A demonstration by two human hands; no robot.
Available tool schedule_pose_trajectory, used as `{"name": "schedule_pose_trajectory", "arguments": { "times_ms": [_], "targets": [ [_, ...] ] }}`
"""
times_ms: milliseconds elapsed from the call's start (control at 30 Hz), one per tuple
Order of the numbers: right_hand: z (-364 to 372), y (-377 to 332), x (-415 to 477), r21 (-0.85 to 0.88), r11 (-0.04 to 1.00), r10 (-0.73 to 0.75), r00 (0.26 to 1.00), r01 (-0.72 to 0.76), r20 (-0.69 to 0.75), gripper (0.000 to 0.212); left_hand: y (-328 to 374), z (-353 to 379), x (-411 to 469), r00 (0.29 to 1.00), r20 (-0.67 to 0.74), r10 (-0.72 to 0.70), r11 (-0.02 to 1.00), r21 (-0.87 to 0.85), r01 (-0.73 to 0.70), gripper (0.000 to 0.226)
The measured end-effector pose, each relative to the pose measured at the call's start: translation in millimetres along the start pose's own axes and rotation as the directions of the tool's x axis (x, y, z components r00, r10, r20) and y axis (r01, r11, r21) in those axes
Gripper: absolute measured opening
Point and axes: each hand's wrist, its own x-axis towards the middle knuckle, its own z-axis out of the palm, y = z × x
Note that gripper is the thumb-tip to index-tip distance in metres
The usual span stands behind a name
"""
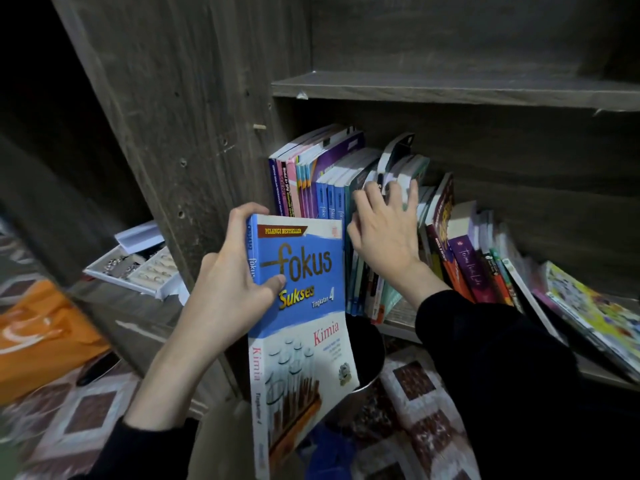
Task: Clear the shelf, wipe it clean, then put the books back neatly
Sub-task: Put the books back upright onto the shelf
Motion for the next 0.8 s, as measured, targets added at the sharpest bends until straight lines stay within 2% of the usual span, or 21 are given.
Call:
{"name": "schedule_pose_trajectory", "arguments": {
  "times_ms": [67,133,233,600,800],
  "targets": [
    [-0.6,-2.7,1.1,-0.016,0.999,0.044,0.999,-0.044,0.018,0.044,0.6,-2.1,0.3,1.000,0.000,0.006,1.000,-0.008,-0.006,0.071],
    [-1.9,-5.5,3.9,-0.021,0.998,0.060,0.994,-0.058,0.096,0.057,0.3,-4.3,1.0,1.000,-0.005,0.011,1.000,-0.011,-0.011,0.072],
    [-4.2,-5.5,6.2,-0.028,0.998,0.054,0.987,-0.050,0.154,0.057,0.9,-7.0,1.8,1.000,-0.006,0.007,1.000,-0.017,-0.007,0.073],
    [-5.5,14.4,-5.5,0.039,0.999,0.029,0.998,-0.027,-0.056,0.035,18.5,-17.7,5.0,0.998,-0.035,0.060,0.998,-0.006,-0.060,0.074],
    [-6.6,15.6,-7.1,0.067,0.997,0.039,0.997,-0.034,-0.070,0.039,32.2,-25.2,23.3,0.995,-0.015,0.103,0.995,-0.010,-0.103,0.073]
  ]
}}
